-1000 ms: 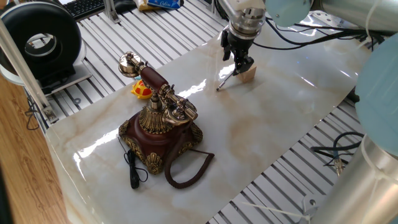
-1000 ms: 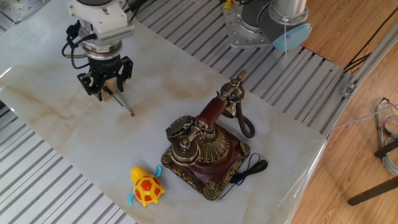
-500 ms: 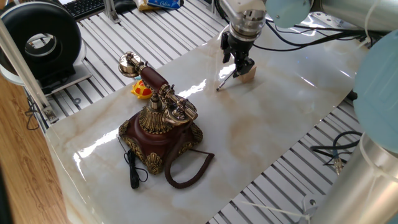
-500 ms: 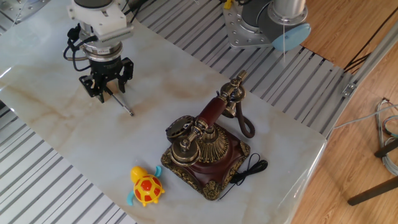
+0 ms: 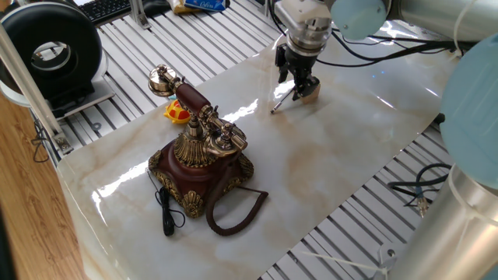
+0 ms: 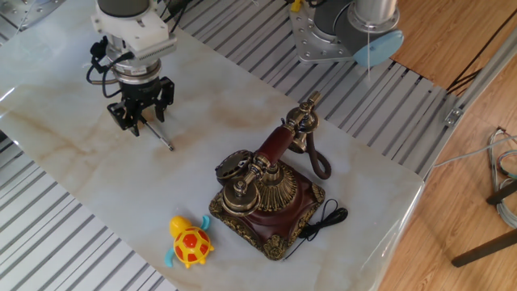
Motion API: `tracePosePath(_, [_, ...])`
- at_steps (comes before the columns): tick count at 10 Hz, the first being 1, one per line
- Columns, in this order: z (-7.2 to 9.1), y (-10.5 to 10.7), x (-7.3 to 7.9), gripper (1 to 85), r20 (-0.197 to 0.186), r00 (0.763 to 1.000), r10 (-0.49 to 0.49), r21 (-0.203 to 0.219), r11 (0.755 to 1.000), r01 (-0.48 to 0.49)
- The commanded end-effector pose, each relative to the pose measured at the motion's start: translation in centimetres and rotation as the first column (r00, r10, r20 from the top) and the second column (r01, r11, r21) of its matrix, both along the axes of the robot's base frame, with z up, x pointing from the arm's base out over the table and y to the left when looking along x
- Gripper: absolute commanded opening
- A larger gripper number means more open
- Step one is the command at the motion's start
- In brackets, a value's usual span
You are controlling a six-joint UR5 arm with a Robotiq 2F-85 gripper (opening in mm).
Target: Dial a number on an old rotary phone
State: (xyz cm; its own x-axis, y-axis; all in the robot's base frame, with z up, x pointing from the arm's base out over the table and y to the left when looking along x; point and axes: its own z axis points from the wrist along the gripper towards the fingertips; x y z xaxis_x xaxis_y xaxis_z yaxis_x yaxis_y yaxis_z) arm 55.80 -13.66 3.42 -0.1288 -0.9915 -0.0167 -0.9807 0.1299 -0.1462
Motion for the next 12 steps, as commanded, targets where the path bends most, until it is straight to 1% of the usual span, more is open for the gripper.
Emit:
tracePosePath(1, [-0.82,-0.44,-0.67,59.3,0.006,1.0,0.024,0.007,1.0,-0.024])
tracePosePath(4, [-1.32,-0.53,-0.92,59.0,0.009,1.0,0.03,-0.009,1.0,-0.03])
tracePosePath(7, [-1.12,-0.9,-0.98,58.0,0.012,0.999,0.03,-0.019,0.999,-0.03])
tracePosePath(12, [-1.18,-0.81,-0.75,56.3,0.018,1.0,0.02,-0.015,1.0,-0.019])
